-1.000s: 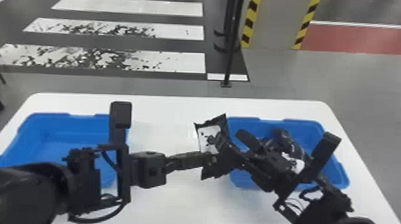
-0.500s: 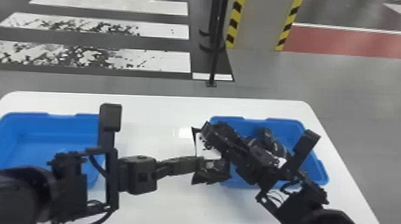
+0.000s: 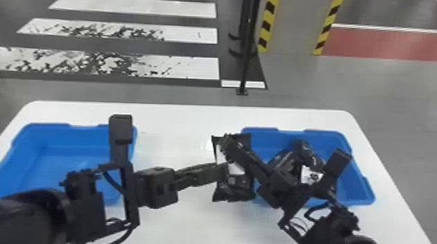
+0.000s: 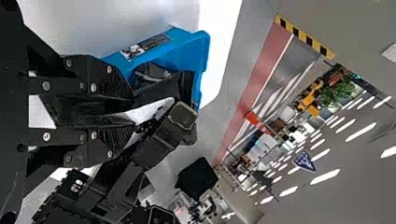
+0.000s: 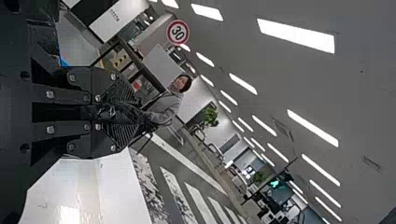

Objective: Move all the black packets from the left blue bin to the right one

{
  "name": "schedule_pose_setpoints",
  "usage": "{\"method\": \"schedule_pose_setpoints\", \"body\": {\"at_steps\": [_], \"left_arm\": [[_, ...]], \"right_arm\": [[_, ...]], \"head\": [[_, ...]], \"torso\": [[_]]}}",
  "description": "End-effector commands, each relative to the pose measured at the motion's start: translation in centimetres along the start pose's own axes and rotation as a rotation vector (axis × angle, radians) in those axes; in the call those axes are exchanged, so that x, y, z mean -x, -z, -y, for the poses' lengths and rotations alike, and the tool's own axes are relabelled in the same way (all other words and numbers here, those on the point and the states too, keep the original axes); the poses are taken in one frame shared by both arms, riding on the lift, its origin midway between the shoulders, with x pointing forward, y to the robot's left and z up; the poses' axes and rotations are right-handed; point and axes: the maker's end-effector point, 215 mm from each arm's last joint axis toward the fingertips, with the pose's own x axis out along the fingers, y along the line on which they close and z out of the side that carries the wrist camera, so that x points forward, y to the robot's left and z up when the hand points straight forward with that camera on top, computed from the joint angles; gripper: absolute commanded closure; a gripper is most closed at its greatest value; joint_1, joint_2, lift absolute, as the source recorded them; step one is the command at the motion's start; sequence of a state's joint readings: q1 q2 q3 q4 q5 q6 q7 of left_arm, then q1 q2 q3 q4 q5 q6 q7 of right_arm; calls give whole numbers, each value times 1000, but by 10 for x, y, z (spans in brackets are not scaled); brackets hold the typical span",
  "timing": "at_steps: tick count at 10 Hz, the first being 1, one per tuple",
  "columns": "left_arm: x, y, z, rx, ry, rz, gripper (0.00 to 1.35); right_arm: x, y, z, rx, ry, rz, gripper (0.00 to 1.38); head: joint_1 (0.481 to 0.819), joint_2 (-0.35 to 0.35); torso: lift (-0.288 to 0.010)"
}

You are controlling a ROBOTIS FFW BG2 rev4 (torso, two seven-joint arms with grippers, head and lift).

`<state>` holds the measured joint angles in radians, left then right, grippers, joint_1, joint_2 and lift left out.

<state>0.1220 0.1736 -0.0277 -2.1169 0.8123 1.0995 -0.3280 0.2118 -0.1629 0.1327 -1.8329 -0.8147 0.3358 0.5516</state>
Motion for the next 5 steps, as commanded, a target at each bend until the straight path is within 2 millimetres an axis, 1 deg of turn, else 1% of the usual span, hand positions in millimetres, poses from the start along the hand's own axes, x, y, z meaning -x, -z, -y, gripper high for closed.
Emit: {"method": "schedule_pose_setpoints", "body": {"at_steps": [1, 2, 3, 4, 5], "left_arm": [[1, 6, 1, 23, 8, 6, 297], [1, 5, 9, 35, 35, 31, 191], [5, 7, 20, 38, 57, 51, 139], [12, 5, 32, 25, 70, 93, 131], [24, -9, 43, 8, 86, 180, 131]], "right_arm": [[5, -10, 7, -8, 11, 22, 1280], [10, -22, 23, 7, 43, 38, 1280], [21, -39, 49, 25, 92, 59, 1280], [37, -61, 85, 59, 166, 79, 1280], [50, -78, 113, 92, 226, 84, 1280]], "head": [[695, -31], [695, -32], [695, -50], [695, -88], [695, -132]], "torso": [[-138], [-138], [-138], [-138], [-138]]}}
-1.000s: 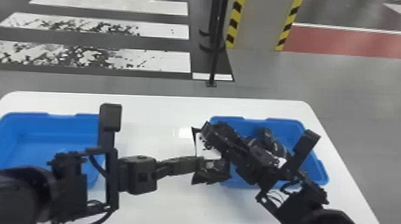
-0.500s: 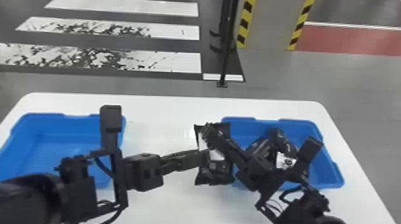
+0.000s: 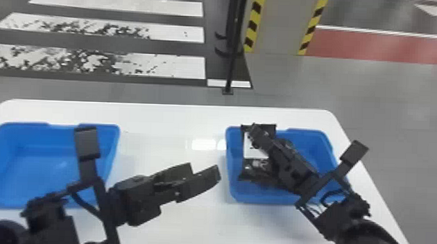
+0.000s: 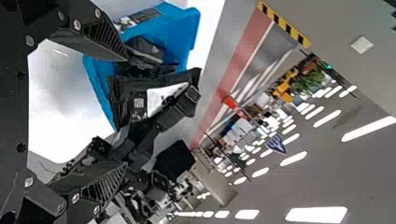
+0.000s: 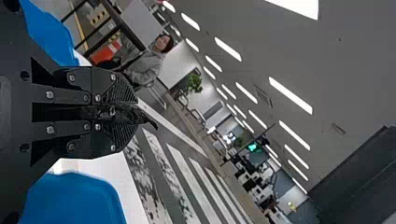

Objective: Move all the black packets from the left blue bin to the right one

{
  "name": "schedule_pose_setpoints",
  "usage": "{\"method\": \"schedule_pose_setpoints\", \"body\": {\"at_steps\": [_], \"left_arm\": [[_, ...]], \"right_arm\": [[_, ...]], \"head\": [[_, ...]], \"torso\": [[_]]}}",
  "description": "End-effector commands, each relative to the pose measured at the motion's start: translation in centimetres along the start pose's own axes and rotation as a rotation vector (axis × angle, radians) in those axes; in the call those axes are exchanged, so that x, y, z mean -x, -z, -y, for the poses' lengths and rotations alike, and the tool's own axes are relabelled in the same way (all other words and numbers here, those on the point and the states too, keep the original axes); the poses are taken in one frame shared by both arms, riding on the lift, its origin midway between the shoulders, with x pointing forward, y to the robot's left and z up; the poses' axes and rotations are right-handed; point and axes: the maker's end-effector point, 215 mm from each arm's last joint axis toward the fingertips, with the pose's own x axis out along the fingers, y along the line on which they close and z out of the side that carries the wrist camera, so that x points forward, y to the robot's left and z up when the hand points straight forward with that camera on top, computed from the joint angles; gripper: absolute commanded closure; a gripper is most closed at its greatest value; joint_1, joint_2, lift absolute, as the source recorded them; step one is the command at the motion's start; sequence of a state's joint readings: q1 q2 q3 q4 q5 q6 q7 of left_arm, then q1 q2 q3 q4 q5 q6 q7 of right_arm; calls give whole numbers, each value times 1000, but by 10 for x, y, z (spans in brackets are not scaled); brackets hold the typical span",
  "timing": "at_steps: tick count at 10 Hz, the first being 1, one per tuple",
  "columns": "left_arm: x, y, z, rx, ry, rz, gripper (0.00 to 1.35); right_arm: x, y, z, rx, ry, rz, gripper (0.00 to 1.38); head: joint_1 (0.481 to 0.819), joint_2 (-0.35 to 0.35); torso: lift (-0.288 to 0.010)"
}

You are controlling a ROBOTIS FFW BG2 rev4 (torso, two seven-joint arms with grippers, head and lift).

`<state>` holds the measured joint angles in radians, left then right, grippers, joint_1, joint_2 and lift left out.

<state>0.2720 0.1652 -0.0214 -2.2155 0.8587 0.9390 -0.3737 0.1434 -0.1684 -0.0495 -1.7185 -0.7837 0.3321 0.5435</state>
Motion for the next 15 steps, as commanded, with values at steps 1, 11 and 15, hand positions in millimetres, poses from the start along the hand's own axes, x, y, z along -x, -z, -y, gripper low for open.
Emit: {"method": "schedule_pose_setpoints", "body": {"at_steps": [1, 11, 15], "left_arm": [[18, -21, 13, -34, 2, 123, 134], [180, -34, -57, -202, -447, 352, 134], [265, -32, -93, -407, -741, 296, 134]], "right_arm": [[6, -19, 47, 42, 84, 2, 1280], [155, -80, 83, 596, 450, 107, 125], [206, -44, -18, 696, 423, 101, 127]], "head": [[695, -155], [695, -245], [695, -78]], "torso": [[-138], [-138], [-138]]}}
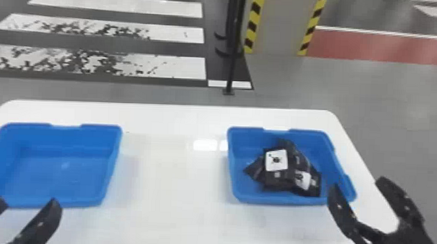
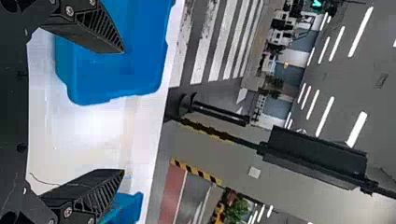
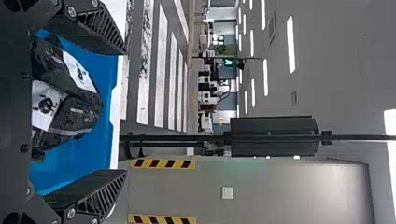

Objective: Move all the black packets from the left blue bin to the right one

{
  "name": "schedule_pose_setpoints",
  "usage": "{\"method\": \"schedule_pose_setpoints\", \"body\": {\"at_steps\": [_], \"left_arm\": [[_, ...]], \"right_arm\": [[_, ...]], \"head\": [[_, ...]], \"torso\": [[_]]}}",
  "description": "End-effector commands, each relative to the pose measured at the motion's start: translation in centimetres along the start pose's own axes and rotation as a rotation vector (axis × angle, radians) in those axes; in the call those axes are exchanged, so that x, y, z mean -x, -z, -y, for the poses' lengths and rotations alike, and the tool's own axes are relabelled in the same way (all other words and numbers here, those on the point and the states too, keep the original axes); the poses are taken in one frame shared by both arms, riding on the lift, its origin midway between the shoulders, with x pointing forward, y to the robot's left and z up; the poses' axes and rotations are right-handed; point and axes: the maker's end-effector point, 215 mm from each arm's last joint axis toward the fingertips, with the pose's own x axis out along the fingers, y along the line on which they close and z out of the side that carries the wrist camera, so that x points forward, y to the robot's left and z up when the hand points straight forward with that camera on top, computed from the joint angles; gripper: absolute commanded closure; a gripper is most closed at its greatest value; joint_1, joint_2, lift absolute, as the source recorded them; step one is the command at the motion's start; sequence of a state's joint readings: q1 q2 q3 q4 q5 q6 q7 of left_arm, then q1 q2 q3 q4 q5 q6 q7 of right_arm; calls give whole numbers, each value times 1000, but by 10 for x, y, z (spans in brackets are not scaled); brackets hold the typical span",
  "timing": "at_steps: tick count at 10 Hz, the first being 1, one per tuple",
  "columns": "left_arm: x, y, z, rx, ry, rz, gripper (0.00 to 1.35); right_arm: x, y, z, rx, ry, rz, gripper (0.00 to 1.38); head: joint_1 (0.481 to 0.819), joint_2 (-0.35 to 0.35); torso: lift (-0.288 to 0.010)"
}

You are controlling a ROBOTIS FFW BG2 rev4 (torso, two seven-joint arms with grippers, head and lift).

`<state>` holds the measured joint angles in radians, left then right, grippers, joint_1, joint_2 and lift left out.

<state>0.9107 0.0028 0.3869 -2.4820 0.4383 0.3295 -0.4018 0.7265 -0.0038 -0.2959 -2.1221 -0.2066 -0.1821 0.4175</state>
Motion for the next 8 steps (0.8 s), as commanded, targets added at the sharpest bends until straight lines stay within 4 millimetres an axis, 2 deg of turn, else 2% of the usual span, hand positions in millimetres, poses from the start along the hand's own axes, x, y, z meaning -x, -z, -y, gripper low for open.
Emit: {"method": "schedule_pose_setpoints", "body": {"at_steps": [1, 2, 4, 8], "left_arm": [[10, -2, -13, -84, -40, -8, 134], [14, 0, -15, -106, -54, -19, 136], [17, 5, -21, -132, -68, -43, 136], [11, 2, -12, -116, -49, -25, 136]], "right_arm": [[27, -9, -28, -8, -18, 1, 127], [37, -6, -39, -30, -17, -16, 127], [37, -2, -40, -39, -17, -21, 127], [34, 1, -46, -59, -23, -19, 127]], "head": [[695, -26], [695, -1], [695, 68], [695, 78]], "torso": [[-138], [-138], [-138], [-138]]}}
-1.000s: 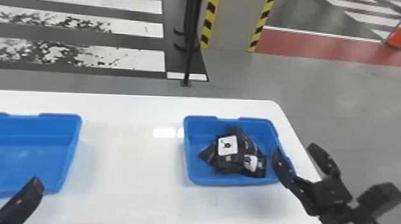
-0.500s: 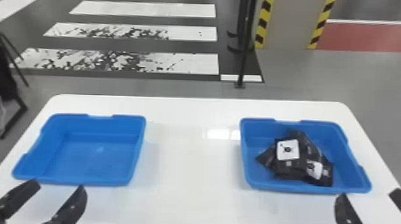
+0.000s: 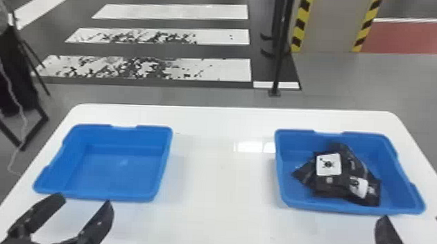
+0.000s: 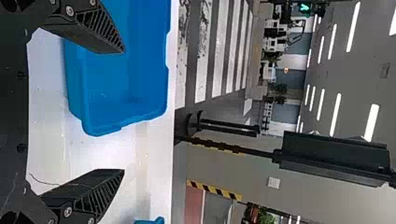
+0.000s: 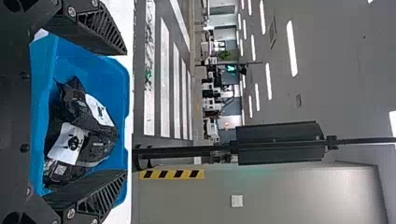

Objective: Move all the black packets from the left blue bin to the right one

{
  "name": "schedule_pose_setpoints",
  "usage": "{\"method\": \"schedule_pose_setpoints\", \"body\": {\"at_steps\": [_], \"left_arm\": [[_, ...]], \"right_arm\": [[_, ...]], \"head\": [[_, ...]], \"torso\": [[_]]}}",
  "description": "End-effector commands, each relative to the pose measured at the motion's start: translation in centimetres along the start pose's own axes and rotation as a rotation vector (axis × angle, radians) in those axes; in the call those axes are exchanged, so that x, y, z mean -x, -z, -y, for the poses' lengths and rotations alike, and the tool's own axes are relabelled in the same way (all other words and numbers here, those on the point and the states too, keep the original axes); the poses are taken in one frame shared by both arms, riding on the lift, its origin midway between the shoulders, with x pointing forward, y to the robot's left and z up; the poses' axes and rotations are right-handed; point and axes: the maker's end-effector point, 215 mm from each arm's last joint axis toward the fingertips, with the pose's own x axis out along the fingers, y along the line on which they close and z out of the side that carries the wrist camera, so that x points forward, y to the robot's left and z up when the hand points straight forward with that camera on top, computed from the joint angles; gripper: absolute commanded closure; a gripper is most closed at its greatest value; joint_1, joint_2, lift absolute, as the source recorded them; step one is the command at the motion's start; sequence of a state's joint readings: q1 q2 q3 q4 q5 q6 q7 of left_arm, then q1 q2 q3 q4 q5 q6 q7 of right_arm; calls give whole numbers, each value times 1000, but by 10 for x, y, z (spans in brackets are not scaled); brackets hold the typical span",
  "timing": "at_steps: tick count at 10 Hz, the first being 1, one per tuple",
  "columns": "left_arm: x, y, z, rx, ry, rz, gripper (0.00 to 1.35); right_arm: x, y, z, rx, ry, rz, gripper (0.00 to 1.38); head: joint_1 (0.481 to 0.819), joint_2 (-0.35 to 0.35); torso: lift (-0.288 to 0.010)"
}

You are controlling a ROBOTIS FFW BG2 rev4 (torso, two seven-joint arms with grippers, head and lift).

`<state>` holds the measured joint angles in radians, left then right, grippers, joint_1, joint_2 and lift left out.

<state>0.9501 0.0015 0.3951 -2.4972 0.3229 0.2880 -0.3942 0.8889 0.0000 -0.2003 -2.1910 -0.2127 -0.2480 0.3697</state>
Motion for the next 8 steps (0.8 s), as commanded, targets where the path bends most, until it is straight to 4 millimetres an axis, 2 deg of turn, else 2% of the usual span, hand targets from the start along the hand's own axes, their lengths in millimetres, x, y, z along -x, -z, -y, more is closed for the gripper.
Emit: {"method": "schedule_pose_setpoints", "body": {"at_steps": [1, 8], "left_arm": [[-1, -2, 2, 6, 2, 8, 136], [-2, 3, 3, 26, 6, -8, 136]], "right_arm": [[-2, -3, -2, -3, -3, 8, 128], [-7, -3, -8, -26, -14, 19, 148]], "head": [[695, 76], [695, 82]], "torso": [[-138], [-138]]}}
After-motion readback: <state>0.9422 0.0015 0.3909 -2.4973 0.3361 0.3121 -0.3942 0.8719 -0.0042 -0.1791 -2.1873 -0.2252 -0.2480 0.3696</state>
